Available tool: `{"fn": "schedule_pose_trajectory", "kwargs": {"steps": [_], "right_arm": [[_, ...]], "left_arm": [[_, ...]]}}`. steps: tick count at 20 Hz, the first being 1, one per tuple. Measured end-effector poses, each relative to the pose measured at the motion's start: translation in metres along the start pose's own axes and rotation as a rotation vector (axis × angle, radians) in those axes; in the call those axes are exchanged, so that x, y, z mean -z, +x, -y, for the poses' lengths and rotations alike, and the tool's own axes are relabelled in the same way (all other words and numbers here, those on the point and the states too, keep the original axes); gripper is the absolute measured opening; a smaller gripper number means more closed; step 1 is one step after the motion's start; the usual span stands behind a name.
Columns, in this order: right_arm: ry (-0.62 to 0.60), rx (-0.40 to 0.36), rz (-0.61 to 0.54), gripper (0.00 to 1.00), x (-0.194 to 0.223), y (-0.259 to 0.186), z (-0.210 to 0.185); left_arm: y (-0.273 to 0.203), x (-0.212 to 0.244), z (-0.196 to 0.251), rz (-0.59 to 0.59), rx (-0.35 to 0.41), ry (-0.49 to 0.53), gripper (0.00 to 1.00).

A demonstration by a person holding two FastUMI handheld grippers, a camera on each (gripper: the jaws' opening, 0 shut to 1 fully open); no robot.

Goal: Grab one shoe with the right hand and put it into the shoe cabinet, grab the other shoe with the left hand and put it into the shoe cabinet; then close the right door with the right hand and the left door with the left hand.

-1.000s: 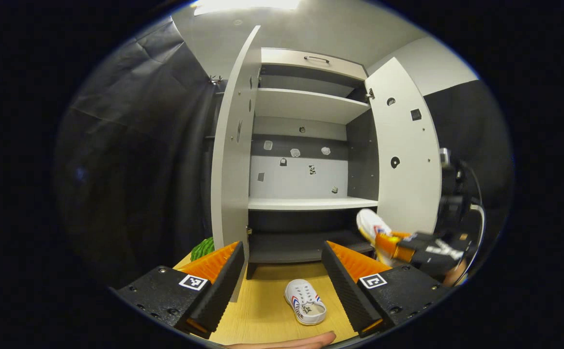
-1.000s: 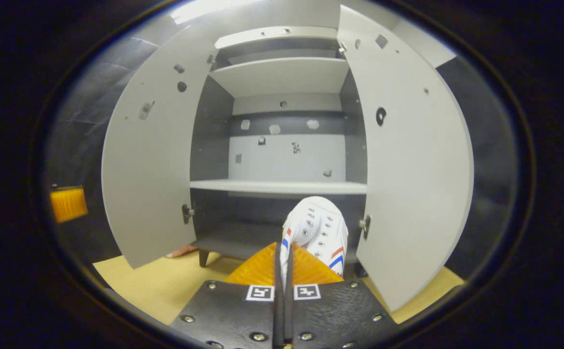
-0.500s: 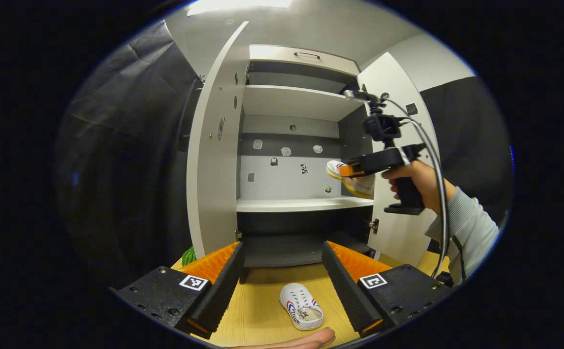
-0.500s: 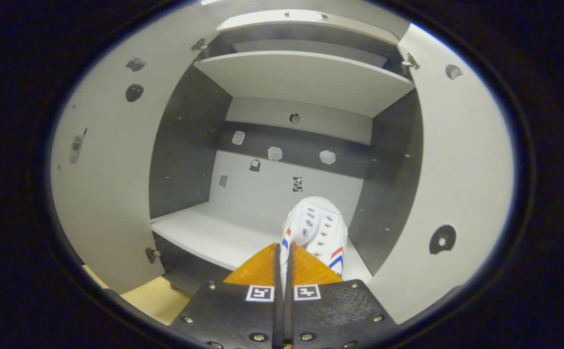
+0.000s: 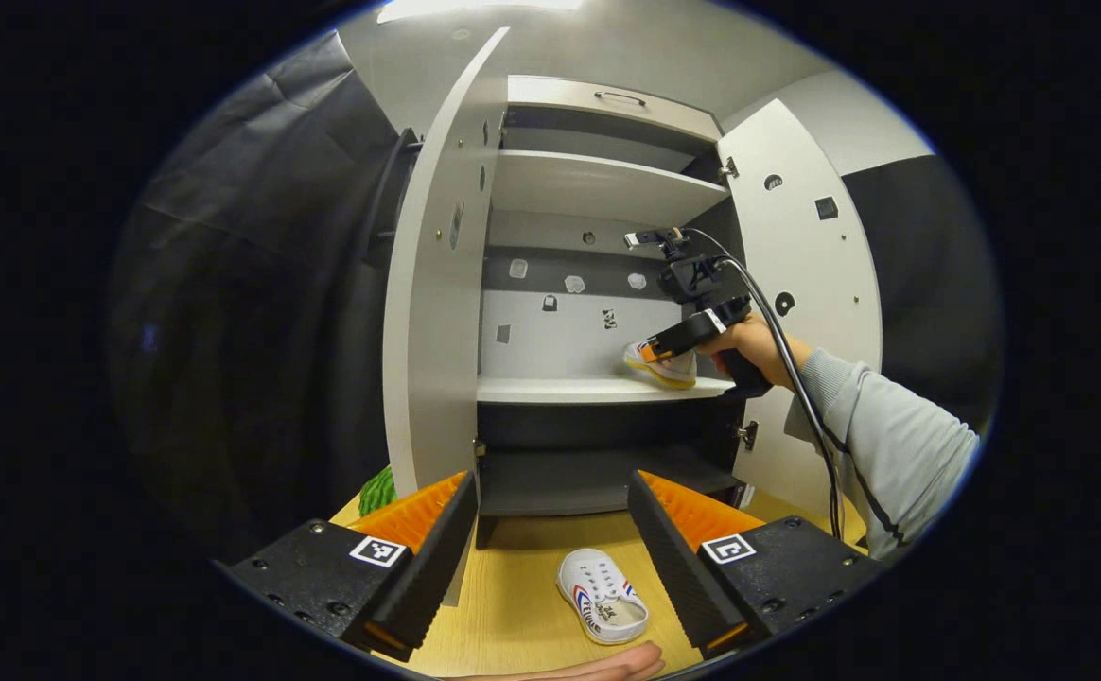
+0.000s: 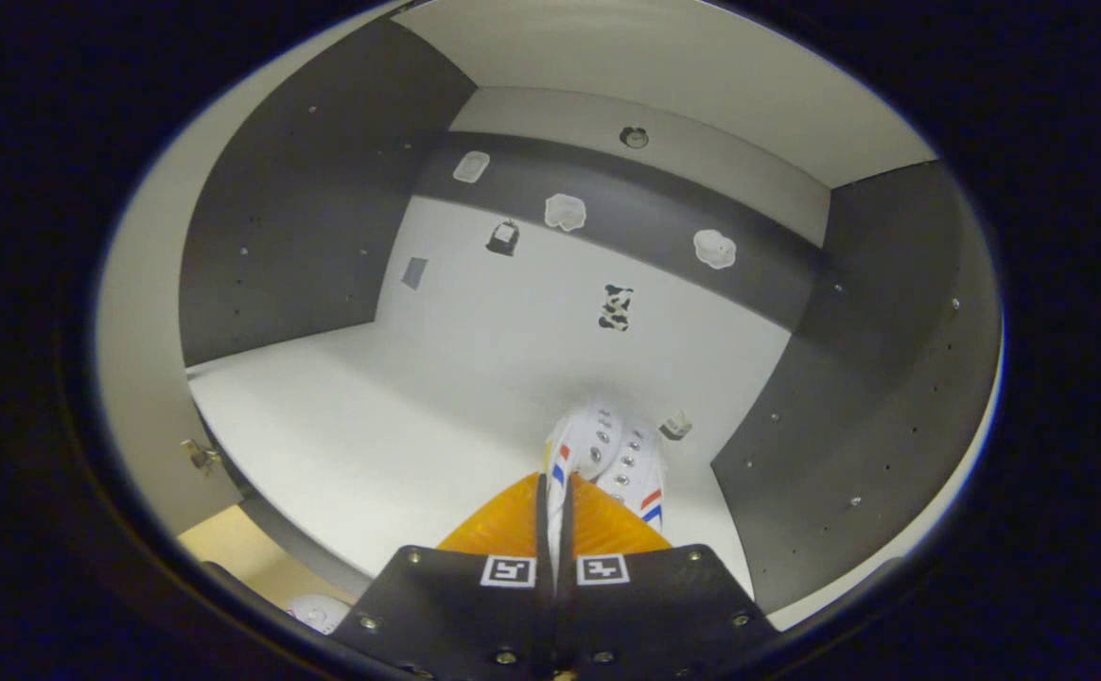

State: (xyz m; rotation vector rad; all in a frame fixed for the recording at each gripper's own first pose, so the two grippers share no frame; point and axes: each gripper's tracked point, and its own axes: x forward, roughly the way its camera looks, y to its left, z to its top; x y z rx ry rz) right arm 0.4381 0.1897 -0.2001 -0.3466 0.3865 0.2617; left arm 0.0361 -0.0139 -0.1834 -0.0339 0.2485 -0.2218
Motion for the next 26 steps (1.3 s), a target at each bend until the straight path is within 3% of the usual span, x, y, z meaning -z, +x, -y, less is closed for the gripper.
{"fn": "schedule_pose_trajectory", "kwargs": {"steps": [4,6,7,9,10,11,18,22,26], "right_arm": [[0.035,0.043,-0.003,0.04,0.002,0.005,0.014],[0.049,0.069,0.057,0.24,-0.009,0.0,0.021],[0.066,0.093,0.065,0.4,-0.01,-0.006,0.026],[0.102,0.091,0.09,0.88,-0.013,-0.027,0.023],[0.102,0.097,0.099,0.95,-0.011,-0.038,0.024],[0.094,0.097,0.116,0.99,-0.012,-0.053,0.021],[0.208,0.081,0.267,0.98,-0.014,-0.208,0.0],[0.252,0.067,0.315,0.98,0.017,-0.298,-0.021],[0.268,0.077,0.329,0.98,0.058,-0.359,-0.029]], "left_arm": [[0.003,0.012,0.002,-0.04,0.007,-0.008,0.98],[0.002,0.014,0.003,-0.047,0.003,-0.012,0.98],[0.001,0.015,0.004,-0.05,0.005,-0.011,0.98],[-0.002,0.018,0.007,-0.056,0.02,-0.001,0.98],[-0.004,0.018,0.007,-0.055,0.02,0.0,0.98],[-0.005,0.019,0.005,-0.056,0.013,-0.004,0.98],[-0.003,0.044,0.008,-0.123,0.011,-0.036,0.98],[0.004,0.075,0.026,-0.216,0.057,-0.092,0.98],[0.021,0.127,0.042,-0.35,0.074,-0.108,0.99]]}}
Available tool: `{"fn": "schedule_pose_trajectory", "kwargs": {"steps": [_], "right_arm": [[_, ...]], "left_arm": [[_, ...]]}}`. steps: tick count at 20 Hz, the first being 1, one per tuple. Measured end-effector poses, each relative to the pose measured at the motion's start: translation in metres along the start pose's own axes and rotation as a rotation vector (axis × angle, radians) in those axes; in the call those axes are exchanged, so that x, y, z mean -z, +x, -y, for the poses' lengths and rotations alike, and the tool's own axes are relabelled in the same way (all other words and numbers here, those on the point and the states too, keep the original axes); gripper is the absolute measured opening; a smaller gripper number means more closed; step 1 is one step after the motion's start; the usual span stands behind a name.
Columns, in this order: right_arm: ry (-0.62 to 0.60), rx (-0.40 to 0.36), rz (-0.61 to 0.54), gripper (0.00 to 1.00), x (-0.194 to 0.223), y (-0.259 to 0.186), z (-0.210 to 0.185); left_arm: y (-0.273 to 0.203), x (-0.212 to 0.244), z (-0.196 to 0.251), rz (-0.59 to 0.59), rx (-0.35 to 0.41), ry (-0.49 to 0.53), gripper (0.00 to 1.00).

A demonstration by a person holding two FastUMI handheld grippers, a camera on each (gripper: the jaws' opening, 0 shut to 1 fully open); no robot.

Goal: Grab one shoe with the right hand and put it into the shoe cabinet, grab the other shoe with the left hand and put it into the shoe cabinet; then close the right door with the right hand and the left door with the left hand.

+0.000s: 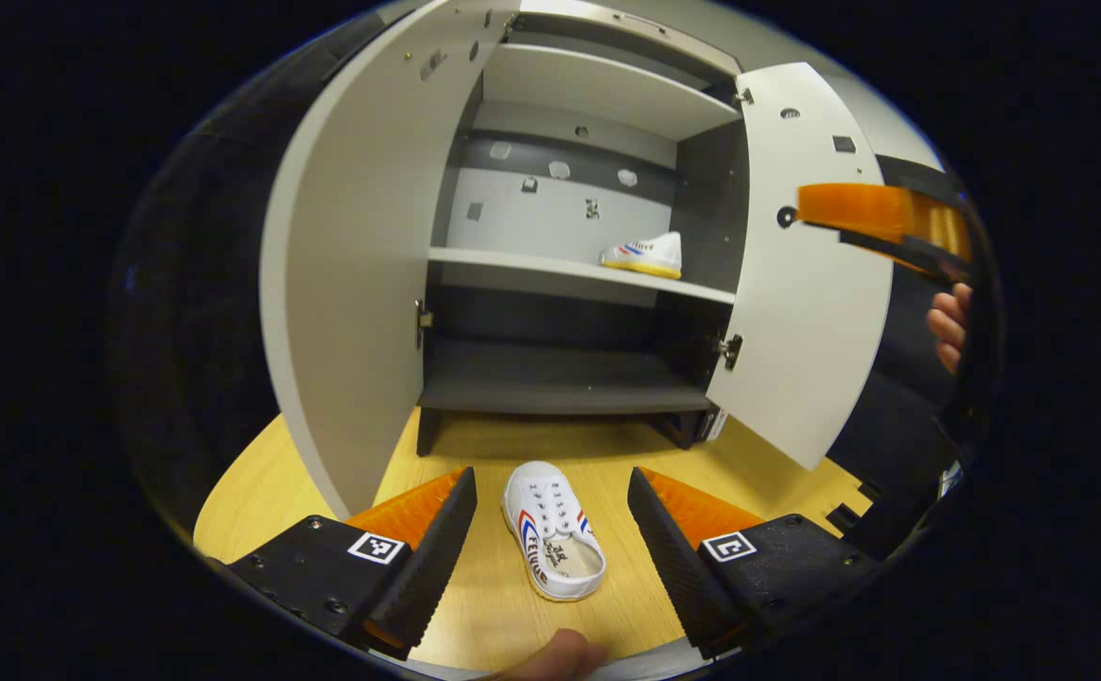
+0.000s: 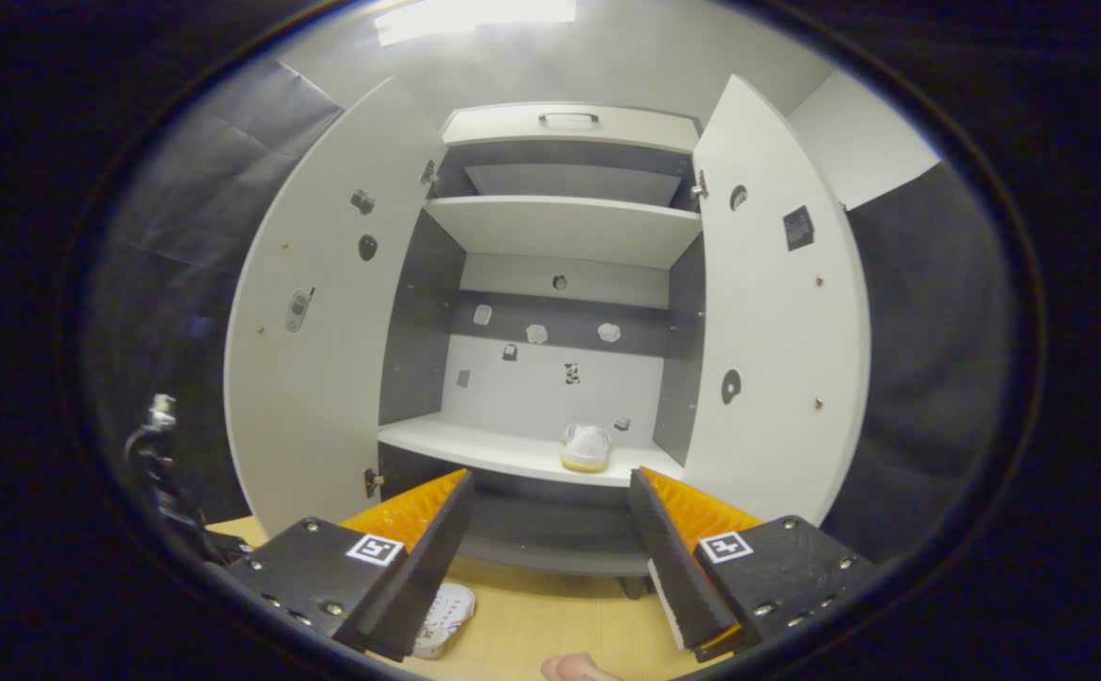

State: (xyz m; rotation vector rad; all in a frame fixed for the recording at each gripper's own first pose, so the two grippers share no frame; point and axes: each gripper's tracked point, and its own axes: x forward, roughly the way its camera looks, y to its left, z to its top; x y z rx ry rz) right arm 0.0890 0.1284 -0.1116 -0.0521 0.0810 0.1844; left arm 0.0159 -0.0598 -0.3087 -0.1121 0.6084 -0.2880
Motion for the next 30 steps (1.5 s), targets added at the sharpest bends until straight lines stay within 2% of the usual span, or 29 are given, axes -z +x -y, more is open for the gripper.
{"fn": "schedule_pose_trajectory", "kwargs": {"steps": [4,9,11,13,14,15,16,17,18,19,20,23,25,27,29,30], "right_arm": [[0.085,0.004,-0.037,0.98,0.037,-0.036,0.012],[0.094,0.052,-0.067,0.98,0.078,-0.056,0.03],[0.112,0.022,-0.079,0.99,0.09,-0.059,0.025],[0.108,0.02,-0.089,0.98,0.098,-0.06,0.029],[0.092,0.031,-0.09,0.98,0.098,-0.06,0.033],[0.086,0.043,-0.071,0.98,0.094,-0.06,0.036],[0.079,0.043,-0.059,0.98,0.089,-0.06,0.035],[0.079,0.03,-0.056,0.98,0.089,-0.062,0.032],[0.08,0.012,-0.053,0.98,0.089,-0.064,0.028],[0.085,-0.002,-0.051,0.98,0.088,-0.064,0.026],[0.09,-0.004,-0.051,0.98,0.088,-0.065,0.028],[0.093,0.018,-0.039,0.98,0.085,-0.065,0.038],[0.107,0.015,-0.035,0.98,0.084,-0.067,0.039],[0.121,-0.001,-0.033,0.98,0.082,-0.069,0.037],[0.112,0.009,-0.029,0.98,0.083,-0.07,0.043],[0.11,0.014,-0.026,0.98,0.082,-0.07,0.045]], "left_arm": [[0.036,0.041,-0.004,-0.093,-0.032,0.026,0.99],[0.081,0.105,-0.011,-0.277,-0.016,-0.017,0.99],[0.091,0.118,-0.009,-0.32,0.008,-0.066,0.87],[0.099,0.126,-0.019,-0.341,-0.015,-0.056,0.83],[0.102,0.129,-0.023,-0.349,-0.031,-0.049,0.79],[0.104,0.133,-0.024,-0.36,-0.036,-0.055,0.82],[0.105,0.137,-0.023,-0.374,-0.038,-0.064,0.74],[0.107,0.142,-0.023,-0.389,-0.035,-0.065,0.8],[0.107,0.147,-0.021,-0.408,-0.028,-0.061,0.67],[0.109,0.146,-0.018,-0.405,-0.021,-0.072,0.62],[0.113,0.147,-0.021,-0.398,-0.026,-0.071,0.48],[0.111,0.146,-0.022,-0.395,-0.042,-0.04,0.41],[0.11,0.14,-0.025,-0.371,-0.052,-0.021,0.3],[0.109,0.137,-0.03,-0.357,-0.061,0.0,0.11],[0.108,0.131,-0.026,-0.341,-0.065,-0.008,0.02],[0.105,0.131,-0.025,-0.338,-0.062,-0.002,0.01]]}}
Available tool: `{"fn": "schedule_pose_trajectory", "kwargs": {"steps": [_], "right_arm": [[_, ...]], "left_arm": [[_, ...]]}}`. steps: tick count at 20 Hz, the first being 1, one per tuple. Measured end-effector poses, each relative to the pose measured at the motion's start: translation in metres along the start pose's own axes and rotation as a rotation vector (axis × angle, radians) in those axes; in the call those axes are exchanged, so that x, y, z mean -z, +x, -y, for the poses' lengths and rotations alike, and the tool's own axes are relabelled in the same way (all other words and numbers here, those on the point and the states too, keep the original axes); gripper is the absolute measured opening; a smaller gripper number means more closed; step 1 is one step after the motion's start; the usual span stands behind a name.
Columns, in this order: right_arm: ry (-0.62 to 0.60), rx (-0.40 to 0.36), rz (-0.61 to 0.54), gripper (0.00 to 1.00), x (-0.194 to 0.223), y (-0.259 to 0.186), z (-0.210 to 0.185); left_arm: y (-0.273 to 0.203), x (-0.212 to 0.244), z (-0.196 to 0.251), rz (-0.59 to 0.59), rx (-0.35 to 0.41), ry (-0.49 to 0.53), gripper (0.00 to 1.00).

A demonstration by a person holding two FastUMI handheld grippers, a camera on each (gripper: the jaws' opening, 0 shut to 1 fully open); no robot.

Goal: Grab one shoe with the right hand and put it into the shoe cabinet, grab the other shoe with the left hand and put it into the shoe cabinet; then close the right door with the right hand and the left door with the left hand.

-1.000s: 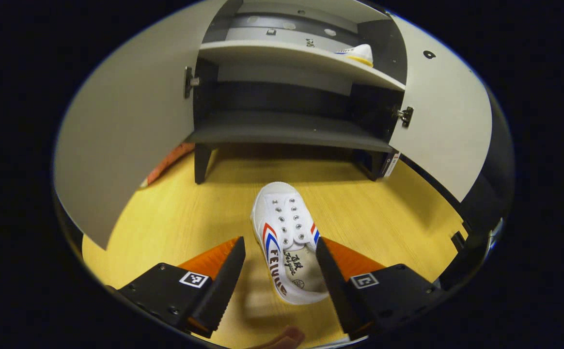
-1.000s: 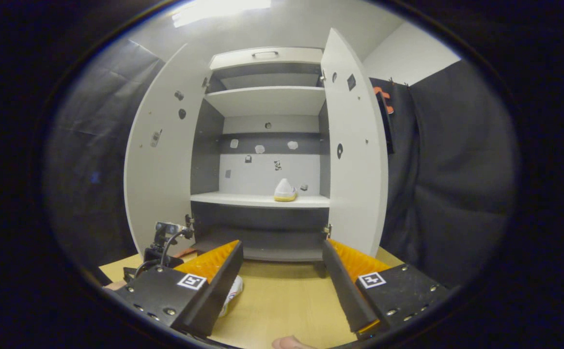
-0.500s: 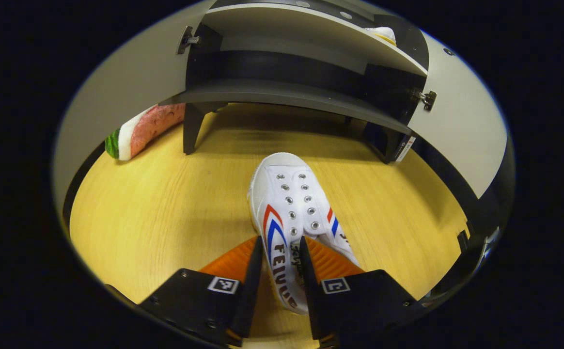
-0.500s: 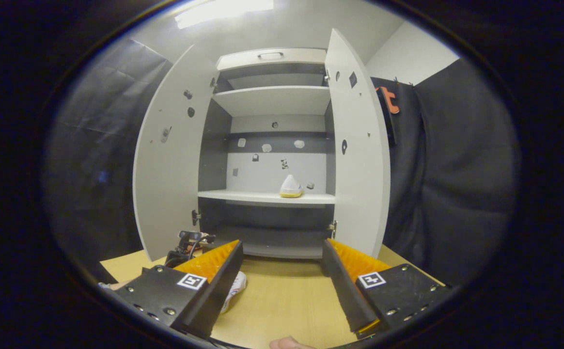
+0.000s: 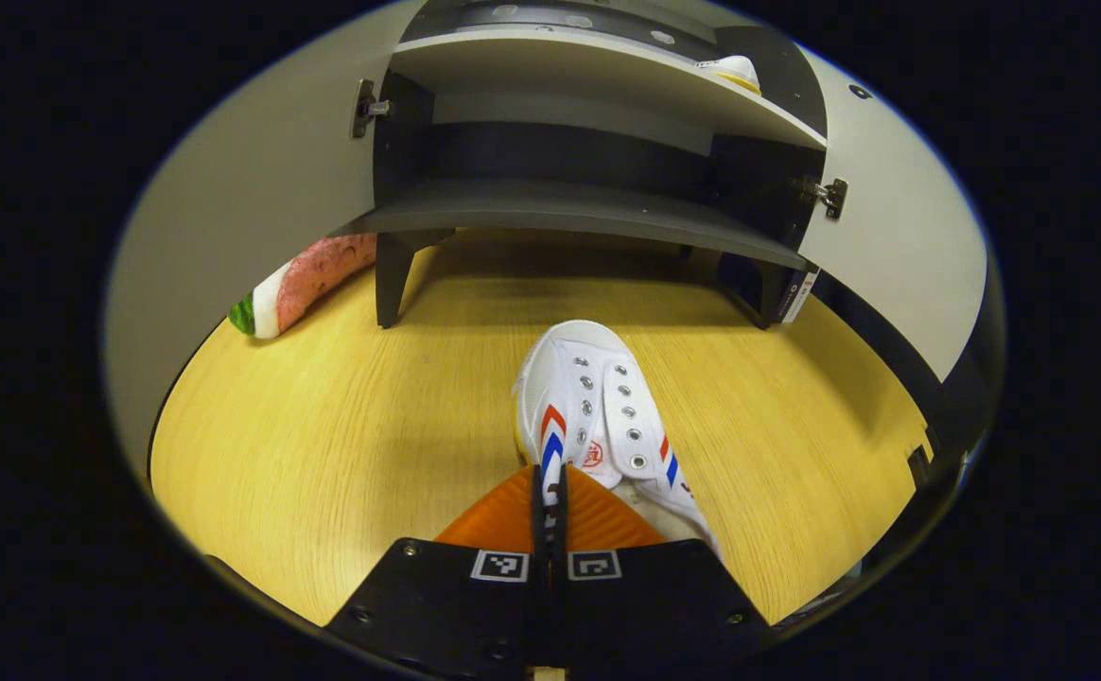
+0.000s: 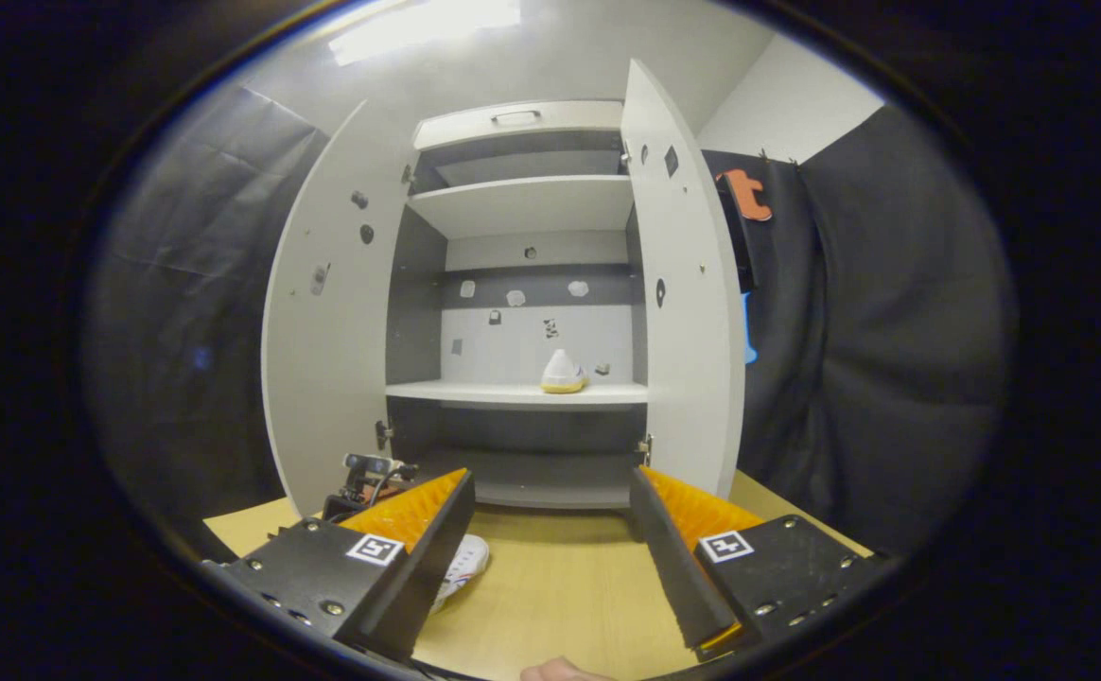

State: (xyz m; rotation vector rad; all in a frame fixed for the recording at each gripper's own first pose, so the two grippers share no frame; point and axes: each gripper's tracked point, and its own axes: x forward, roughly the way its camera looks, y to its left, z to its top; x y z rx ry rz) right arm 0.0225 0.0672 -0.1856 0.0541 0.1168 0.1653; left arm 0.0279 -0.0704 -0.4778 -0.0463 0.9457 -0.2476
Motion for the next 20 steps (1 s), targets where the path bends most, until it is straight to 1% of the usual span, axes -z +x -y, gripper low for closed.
{"fn": "schedule_pose_trajectory", "kwargs": {"steps": [3,9,15,20], "right_arm": [[0.011,-0.005,0.001,0.98,-0.001,0.0,0.001],[0.011,0.0,0.0,0.98,0.0,0.0,0.004],[-0.003,-0.024,0.011,0.98,-0.003,-0.005,-0.005],[0.007,-0.042,0.026,0.98,-0.007,-0.01,-0.009]], "left_arm": [[-0.018,-0.008,0.006,0.038,0.024,0.009,0.01],[-0.074,-0.057,0.015,0.191,0.041,0.02,0.01],[-0.144,-0.115,0.036,0.335,0.074,0.055,0.01],[-0.173,-0.173,0.052,0.416,0.103,0.05,0.01]]}}
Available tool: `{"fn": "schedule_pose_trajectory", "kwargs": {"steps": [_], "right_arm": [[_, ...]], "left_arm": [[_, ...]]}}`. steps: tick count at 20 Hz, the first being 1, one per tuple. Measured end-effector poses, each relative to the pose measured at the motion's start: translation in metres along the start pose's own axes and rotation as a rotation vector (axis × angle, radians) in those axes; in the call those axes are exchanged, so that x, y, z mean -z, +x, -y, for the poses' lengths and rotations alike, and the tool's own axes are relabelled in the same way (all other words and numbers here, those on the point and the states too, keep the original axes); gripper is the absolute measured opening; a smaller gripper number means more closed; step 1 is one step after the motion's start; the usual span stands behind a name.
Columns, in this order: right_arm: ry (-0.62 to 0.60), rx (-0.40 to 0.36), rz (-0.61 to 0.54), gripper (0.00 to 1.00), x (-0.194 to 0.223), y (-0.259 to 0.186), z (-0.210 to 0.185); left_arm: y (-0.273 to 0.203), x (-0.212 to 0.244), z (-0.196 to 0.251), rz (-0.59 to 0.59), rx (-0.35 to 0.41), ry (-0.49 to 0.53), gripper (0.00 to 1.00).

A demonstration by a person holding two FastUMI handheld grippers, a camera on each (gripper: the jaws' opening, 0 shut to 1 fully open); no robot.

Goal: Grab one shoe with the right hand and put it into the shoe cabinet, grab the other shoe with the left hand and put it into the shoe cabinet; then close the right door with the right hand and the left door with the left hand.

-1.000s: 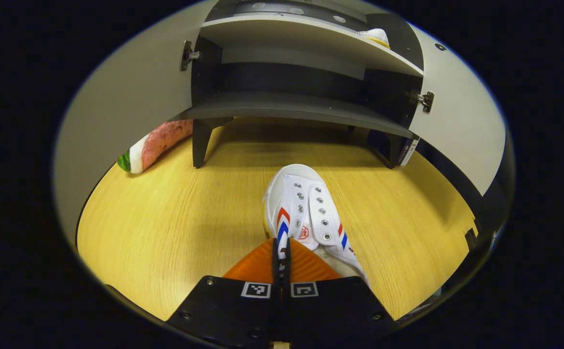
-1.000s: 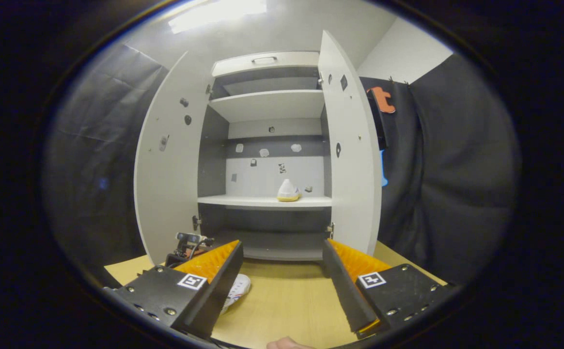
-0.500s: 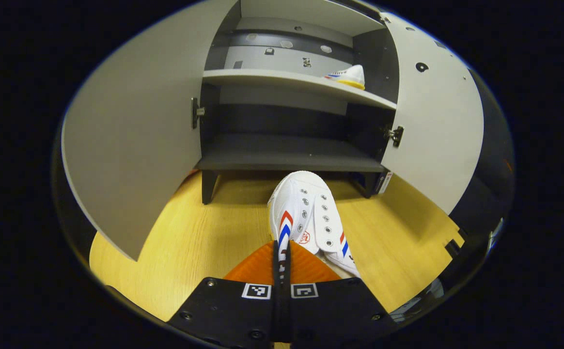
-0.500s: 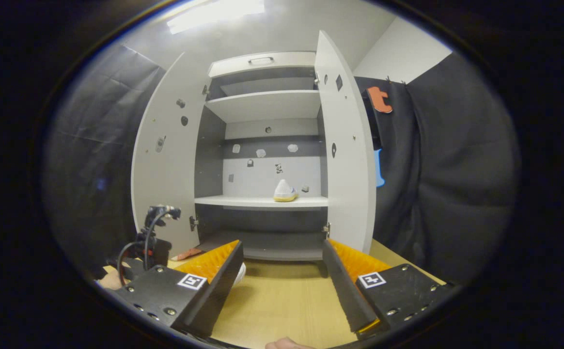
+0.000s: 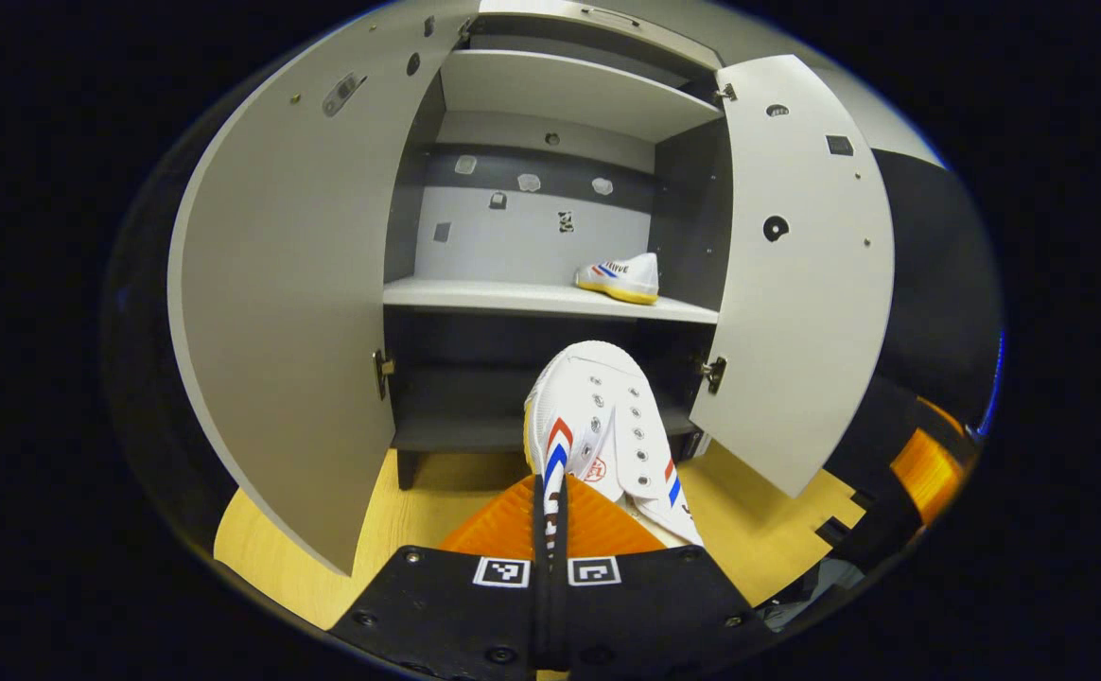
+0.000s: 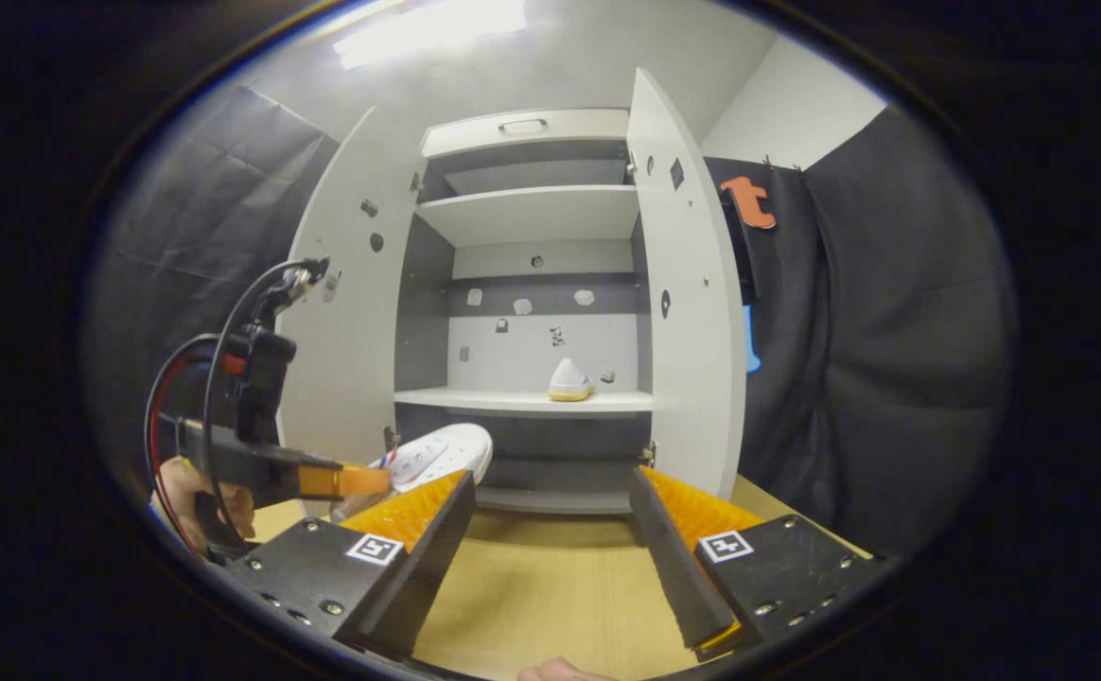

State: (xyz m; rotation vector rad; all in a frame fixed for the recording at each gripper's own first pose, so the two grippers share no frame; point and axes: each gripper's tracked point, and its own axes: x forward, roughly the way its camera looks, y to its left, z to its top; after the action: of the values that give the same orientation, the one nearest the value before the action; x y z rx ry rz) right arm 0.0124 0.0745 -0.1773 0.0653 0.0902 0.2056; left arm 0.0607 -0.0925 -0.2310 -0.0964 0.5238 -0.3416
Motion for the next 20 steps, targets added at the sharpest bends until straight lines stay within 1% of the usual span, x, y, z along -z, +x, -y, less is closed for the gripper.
{"fn": "schedule_pose_trajectory", "kwargs": {"steps": [2,4,9,11,14,16,18,20], "right_arm": [[0.0,0.003,-0.003,0.98,0.001,0.0,0.002],[0.012,0.016,-0.016,0.98,0.004,-0.001,0.006],[0.043,0.021,-0.014,0.98,0.0,-0.009,0.015],[0.047,0.027,-0.006,0.98,-0.003,-0.013,0.021],[0.058,0.031,0.011,0.98,-0.009,-0.02,0.028],[0.062,0.026,0.017,0.98,-0.012,-0.021,0.03],[0.07,0.038,0.018,0.98,-0.011,-0.022,0.037],[0.08,0.048,0.023,0.98,-0.014,-0.025,0.045]], "left_arm": [[0.009,-0.025,0.007,0.032,0.01,-0.011,0.01],[0.019,-0.055,0.013,0.071,0.015,-0.001,0.0],[0.063,-0.131,0.014,0.143,-0.026,-0.067,0.0],[0.086,-0.156,0.011,0.147,-0.057,-0.092,0.0],[0.121,-0.185,0.004,0.138,-0.084,-0.14,0.0],[0.149,-0.201,-0.008,0.132,-0.12,-0.146,0.01],[0.178,-0.211,-0.022,0.112,-0.161,-0.165,0.0],[0.21,-0.21,-0.043,0.067,-0.212,-0.211,0.0]]}}
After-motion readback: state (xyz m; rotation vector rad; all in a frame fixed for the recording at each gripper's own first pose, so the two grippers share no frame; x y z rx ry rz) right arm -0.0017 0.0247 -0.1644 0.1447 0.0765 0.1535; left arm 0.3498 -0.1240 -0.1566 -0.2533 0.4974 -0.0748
